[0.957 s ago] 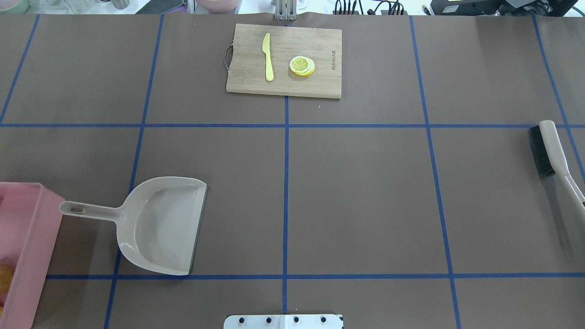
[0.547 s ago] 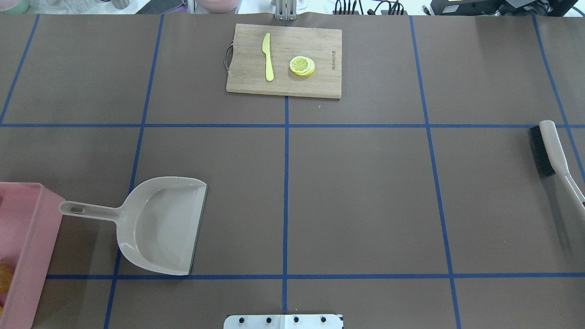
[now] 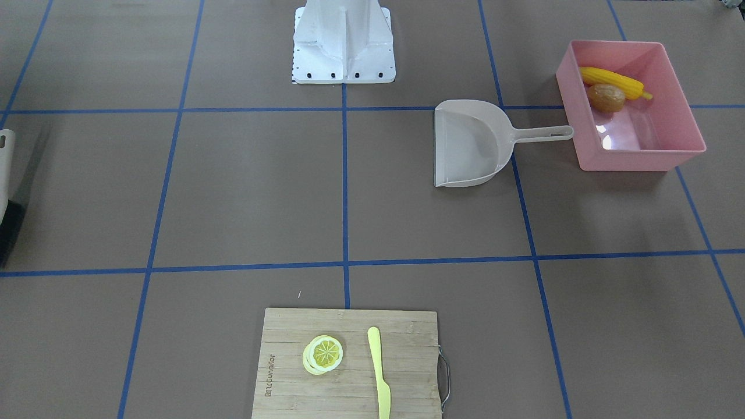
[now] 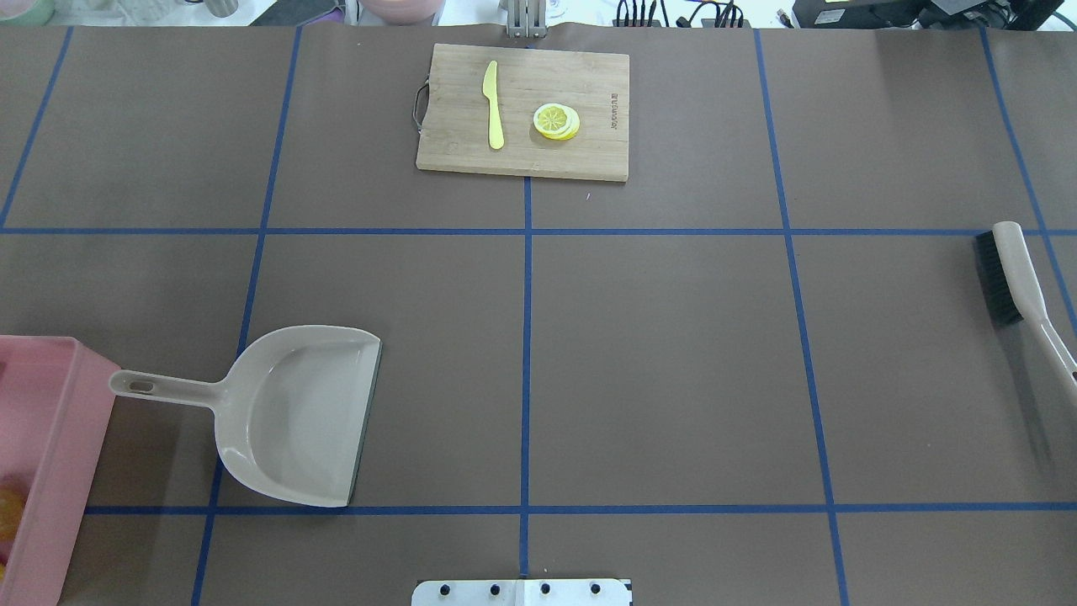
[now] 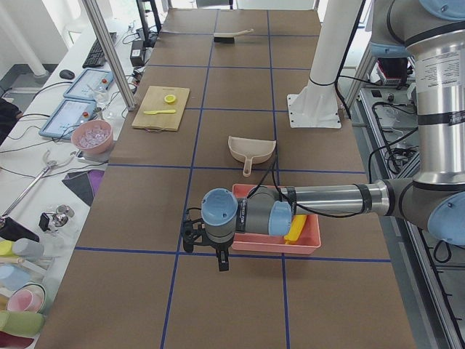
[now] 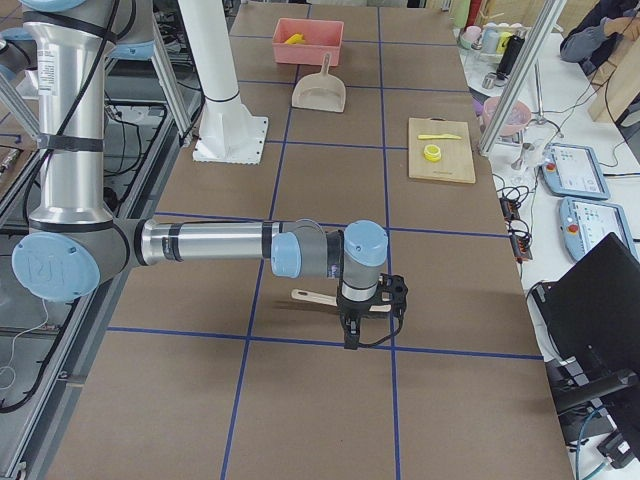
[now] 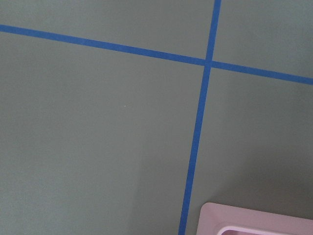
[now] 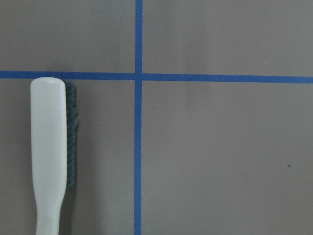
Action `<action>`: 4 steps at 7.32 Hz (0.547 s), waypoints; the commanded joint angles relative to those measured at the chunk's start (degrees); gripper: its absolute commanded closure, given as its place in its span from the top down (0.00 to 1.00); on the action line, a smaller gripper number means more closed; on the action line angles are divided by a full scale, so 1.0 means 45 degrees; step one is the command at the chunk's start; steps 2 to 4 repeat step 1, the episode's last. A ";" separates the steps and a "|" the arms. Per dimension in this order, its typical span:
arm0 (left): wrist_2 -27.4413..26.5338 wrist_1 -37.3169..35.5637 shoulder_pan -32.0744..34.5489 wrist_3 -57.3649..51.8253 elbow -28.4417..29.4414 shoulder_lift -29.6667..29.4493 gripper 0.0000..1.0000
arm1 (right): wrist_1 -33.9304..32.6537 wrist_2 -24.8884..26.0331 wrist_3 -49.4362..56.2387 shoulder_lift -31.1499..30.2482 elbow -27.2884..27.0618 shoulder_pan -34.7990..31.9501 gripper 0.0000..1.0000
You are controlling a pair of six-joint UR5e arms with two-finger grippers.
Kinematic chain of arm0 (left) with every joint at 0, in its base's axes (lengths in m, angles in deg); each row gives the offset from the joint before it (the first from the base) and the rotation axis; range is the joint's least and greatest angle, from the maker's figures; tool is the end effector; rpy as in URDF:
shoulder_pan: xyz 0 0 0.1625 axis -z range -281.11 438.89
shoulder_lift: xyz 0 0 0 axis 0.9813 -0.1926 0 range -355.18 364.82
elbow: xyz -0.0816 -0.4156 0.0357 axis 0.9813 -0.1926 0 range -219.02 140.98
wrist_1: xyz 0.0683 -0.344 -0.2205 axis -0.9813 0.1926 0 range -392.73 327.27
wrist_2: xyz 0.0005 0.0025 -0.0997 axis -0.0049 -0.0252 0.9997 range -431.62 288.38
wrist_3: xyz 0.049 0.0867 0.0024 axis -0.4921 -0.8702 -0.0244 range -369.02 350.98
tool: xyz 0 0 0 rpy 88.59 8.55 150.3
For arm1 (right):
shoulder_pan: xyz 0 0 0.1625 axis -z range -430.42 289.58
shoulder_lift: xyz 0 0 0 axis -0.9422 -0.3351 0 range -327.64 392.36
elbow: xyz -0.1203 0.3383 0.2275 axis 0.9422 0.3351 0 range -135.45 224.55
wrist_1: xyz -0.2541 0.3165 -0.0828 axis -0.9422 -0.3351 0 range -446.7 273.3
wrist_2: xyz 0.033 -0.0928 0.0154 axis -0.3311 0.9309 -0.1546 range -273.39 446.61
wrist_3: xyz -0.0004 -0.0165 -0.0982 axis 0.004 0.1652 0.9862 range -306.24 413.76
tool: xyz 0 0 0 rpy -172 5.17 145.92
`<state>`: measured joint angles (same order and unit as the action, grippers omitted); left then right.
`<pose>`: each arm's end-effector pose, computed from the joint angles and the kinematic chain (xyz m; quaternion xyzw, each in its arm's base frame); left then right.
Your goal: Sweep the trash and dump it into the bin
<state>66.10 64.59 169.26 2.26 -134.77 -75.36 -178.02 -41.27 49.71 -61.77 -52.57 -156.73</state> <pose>-0.0622 -0.4218 0.6704 -0.0126 0.4050 -0.0813 0.9106 0.0422 -0.4667 0.6417 -0.0081 -0.3247 -0.0018 0.9458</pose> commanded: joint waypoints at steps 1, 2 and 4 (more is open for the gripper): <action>0.0000 0.0013 0.0017 0.0012 -0.0011 0.0025 0.99 | 0.0000 0.0000 0.0001 0.0000 0.0001 0.0000 1.00; 0.0000 0.0013 0.0017 0.0012 -0.0011 0.0025 0.99 | 0.0000 0.0000 0.0001 0.0000 0.0001 0.0000 1.00; 0.0000 0.0013 0.0017 0.0012 -0.0011 0.0025 0.99 | 0.0000 0.0000 0.0001 0.0000 0.0001 0.0000 1.00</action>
